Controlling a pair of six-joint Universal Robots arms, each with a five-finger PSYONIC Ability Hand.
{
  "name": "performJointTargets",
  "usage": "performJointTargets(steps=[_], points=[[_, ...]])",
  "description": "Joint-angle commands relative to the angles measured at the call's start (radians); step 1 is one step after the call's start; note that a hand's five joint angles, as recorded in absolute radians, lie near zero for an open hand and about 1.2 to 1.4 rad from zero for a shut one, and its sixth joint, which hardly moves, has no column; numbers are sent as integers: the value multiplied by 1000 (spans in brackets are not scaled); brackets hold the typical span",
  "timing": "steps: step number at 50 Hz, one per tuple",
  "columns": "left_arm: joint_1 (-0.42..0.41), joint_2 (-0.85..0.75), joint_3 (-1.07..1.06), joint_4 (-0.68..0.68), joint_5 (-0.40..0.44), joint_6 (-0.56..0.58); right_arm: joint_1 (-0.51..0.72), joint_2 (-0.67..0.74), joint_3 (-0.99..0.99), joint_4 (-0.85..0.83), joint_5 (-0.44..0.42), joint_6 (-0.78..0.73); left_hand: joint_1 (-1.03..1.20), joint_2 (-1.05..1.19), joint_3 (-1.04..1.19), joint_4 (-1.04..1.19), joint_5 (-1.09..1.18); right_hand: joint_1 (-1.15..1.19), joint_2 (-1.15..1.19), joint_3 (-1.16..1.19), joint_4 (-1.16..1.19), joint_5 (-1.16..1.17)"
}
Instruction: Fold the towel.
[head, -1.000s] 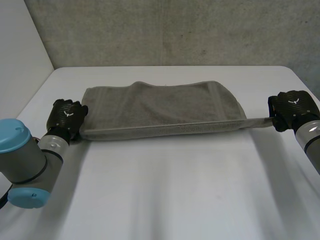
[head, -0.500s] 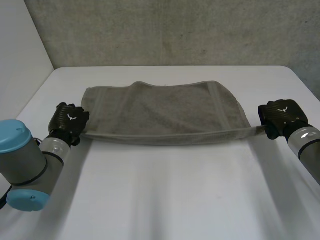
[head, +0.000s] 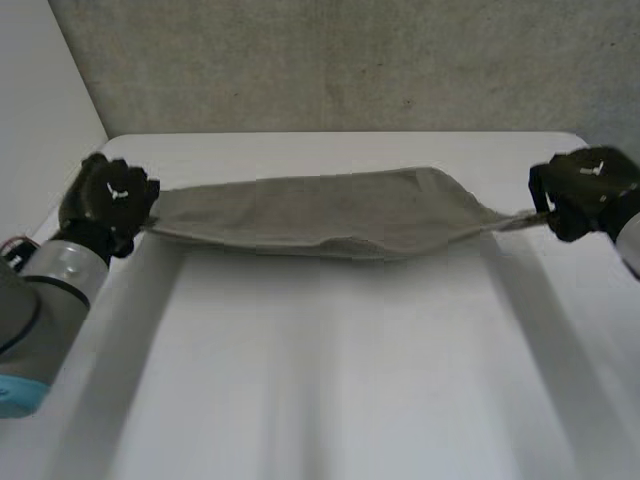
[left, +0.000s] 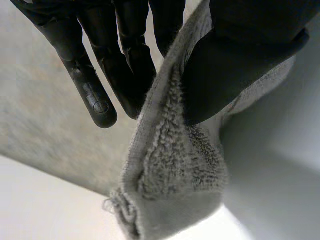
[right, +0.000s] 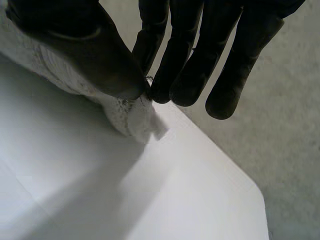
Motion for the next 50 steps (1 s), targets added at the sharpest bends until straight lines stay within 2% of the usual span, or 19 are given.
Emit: performJointTargets(steps=[1, 2, 4, 5, 7, 8, 9, 11, 15, 17, 21, 27, 29, 32, 34, 35, 37, 43, 50], points=[[-9, 219, -25, -227, 103, 12, -69, -120, -173, 378, -117, -102, 228, 180, 180, 178, 202, 61, 56, 55, 62, 45], [-9, 219, -25, -228, 103, 12, -69, -120, -174, 379, -117, -102, 228, 180, 180, 178, 202, 61, 56, 55, 62, 45], [-6, 268, -22, -365, 120, 24, -107, -139, -201, 496, -129, -208, 228, 180, 180, 178, 202, 61, 56, 55, 62, 45], [-6, 268, -22, -366, 120, 24, -107, -139, -201, 497, -129, -208, 228, 180, 180, 178, 202, 61, 56, 55, 62, 45], [-1, 282, -24, -433, 126, 35, -110, -127, -195, 598, -131, -353, 228, 180, 180, 178, 202, 61, 56, 55, 62, 45], [2, 285, -25, -491, 134, 53, -110, -127, -195, 598, -131, -354, 228, 180, 180, 178, 202, 61, 56, 55, 62, 45], [4, 284, -28, -537, 140, 81, -109, -119, -183, 636, -123, -430, 228, 180, 180, 178, 202, 61, 56, 55, 62, 45], [8, 279, -37, -567, 143, 116, -106, -101, -172, 671, -111, -491, 228, 180, 180, 178, 202, 61, 56, 55, 62, 45], [30, 242, -54, -559, 143, 181, -104, -12, -167, 689, -114, -524, 228, 180, 180, 178, 202, 61, 56, 55, 62, 45], [62, 160, -54, -520, 146, 222, -103, 11, -170, 681, -115, -512, 228, 180, 180, 178, 202, 61, 56, 55, 62, 45], [65, 75, -38, -473, 146, 227, -92, 73, -184, 646, -111, -487, 228, 180, 180, 178, 202, 61, 56, 55, 62, 45], [51, -100, 50, -308, 139, 222, -40, 226, -270, 546, -63, -402, 228, 180, 180, 178, 202, 61, 56, 55, 62, 45], [47, -144, 81, -263, 139, 222, -5, 295, -336, 459, -17, -330, 228, 180, 180, 178, 202, 61, 56, 55, 62, 45], [28, -233, 156, -176, 134, 221, 14, 326, -365, 400, 9, -290, 228, 180, 180, 178, 202, 61, 56, 55, 62, 45], [5, -323, 244, -109, 128, 224, 47, 381, -411, 261, 56, -215, 228, 180, 180, 178, 202, 61, 56, 55, 62, 45], [5, -324, 245, -108, 128, 224, 48, 381, -411, 261, 56, -214, 228, 180, 180, 178, 202, 61, 56, 55, 62, 45], [-2, -368, 294, -85, 119, 222, 75, 424, -439, 119, 88, -159, 228, 180, 180, 178, 202, 61, 56, 55, 62, 45], [-30, -543, 492, -52, 65, 216, 139, 516, -470, -125, 161, -105, 228, 180, 180, 178, 202, 61, 56, 55, 62, 45], [-36, -702, 643, 7, 59, 216, 181, 594, -483, -305, 236, -113, 228, 180, 180, 178, 202, 61, 56, 55, 62, 45]])
